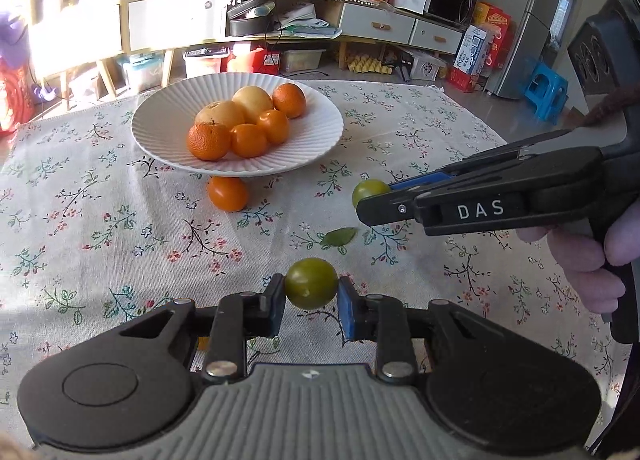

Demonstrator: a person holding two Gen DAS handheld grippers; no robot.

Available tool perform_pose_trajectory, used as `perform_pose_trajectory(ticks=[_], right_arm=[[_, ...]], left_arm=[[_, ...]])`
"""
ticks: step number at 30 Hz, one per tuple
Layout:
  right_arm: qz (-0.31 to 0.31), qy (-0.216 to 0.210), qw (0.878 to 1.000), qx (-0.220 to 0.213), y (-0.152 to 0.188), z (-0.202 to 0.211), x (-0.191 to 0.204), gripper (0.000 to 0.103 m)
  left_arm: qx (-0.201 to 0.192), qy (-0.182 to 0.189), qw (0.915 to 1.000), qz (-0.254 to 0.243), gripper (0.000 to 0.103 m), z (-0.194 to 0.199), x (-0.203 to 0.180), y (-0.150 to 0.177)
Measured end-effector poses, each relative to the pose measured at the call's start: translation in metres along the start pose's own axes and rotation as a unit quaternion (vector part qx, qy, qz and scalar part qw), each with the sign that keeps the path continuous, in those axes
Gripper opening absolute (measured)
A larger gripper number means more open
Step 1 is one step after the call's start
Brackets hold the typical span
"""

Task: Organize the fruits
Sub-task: 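Carry both held limes over the white plate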

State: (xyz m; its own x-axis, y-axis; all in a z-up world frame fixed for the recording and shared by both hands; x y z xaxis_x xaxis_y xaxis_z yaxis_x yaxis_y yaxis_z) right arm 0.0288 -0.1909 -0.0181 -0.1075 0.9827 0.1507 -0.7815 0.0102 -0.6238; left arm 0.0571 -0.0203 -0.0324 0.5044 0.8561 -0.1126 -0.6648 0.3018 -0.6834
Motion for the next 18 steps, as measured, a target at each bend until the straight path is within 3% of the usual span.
perform_pose_trajectory(ticks=[18], right_arm=[[-0.046, 0.036, 0.998, -0.015, -0.045, -0.025, -0.029, 0.023]], left_arm=[[-0.029, -0.038, 0.9971, 0.06, 0.023, -0.014, 0.031, -0.059]])
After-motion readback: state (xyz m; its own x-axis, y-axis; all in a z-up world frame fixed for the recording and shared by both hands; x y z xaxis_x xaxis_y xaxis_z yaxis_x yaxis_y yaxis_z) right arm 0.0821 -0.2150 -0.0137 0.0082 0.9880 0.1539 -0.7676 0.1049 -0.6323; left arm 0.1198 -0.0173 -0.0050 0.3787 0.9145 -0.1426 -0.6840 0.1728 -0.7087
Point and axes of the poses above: each gripper's, at about its wrist camera, not at the fingertips, and z roughly against the way its jaws point, x to its left, y to its underside, the point moved 1 cm from there along -z, roughly the way its jaws point, and after that the axes turned 2 degrees about -y, right-handed, at the moved point
